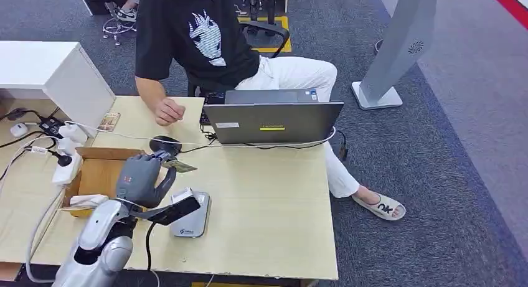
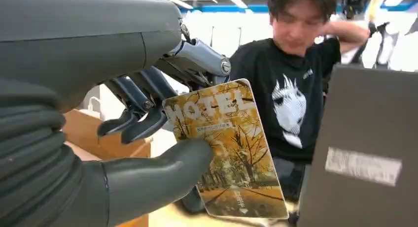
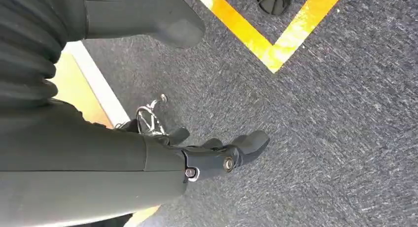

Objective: Pass the card to the sensor for recognition and then transmit it.

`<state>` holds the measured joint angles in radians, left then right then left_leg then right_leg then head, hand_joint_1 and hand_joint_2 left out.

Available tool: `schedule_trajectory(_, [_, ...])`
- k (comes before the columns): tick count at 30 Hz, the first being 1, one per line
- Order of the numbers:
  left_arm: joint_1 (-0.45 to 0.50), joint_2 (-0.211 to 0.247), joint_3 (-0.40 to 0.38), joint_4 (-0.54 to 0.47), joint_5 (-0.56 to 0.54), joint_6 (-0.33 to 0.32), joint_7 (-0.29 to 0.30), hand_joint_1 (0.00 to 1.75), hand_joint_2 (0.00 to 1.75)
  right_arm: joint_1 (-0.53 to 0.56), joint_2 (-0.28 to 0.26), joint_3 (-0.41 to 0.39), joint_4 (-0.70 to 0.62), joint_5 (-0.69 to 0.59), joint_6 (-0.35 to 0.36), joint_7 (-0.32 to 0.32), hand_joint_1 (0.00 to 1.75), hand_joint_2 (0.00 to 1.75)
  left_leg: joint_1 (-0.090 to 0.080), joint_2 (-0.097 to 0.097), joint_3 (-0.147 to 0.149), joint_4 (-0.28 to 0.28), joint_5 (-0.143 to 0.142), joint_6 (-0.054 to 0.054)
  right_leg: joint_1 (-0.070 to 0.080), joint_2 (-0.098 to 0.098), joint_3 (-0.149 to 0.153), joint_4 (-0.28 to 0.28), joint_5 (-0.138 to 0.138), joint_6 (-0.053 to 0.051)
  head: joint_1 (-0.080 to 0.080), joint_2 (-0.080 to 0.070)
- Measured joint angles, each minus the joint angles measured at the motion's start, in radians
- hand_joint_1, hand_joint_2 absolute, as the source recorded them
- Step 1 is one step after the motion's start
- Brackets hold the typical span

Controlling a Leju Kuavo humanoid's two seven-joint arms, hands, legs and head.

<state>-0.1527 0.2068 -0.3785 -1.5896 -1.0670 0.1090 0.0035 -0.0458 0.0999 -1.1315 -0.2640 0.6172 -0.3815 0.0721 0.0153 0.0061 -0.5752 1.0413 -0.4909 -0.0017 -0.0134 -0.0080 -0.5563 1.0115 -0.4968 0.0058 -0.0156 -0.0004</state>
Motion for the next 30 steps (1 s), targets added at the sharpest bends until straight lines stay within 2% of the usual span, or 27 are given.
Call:
schedule_trajectory(3, [0.004,0.032,-0.026,0.01,-0.008,-0.075,0.05,1.75,1.75,0.0,0.003,-0.008,0.001,0.008,-0.008,0.013,0.0,1.75,0.0,0.001,0.0,0.0,0.0,0.0,0.0,0.001,0.0,0.0,0.0,0.0,0.0,0.0])
schedule_trajectory(9, [0.009,0.068,-0.063,0.05,0.004,-0.078,0.051,1.75,1.75,0.0,0.008,-0.012,0.003,0.023,-0.008,0.018,0.0,1.75,0.0,0.0,0.0,0.0,0.0,0.0,0.0,0.0,0.0,0.0,0.0,0.0,0.0,0.0])
schedule_trajectory(18, [0.011,0.069,-0.099,0.134,0.022,-0.078,0.068,1.75,1.75,0.0,0.008,-0.013,0.005,0.045,-0.005,0.023,0.0,1.75,0.0,0.0,-0.001,0.0,0.0,0.0,0.0,0.0,-0.001,0.0,0.0,0.0,0.0,0.0])
schedule_trajectory(30, [0.008,0.069,-0.114,0.188,0.023,-0.075,0.069,1.75,1.75,0.0,0.008,-0.013,0.008,0.063,-0.006,0.03,0.0,1.75,0.0,0.0,0.0,0.0,0.0,0.0,0.0,0.0,0.0,0.0,0.0,0.0,0.0,0.0])
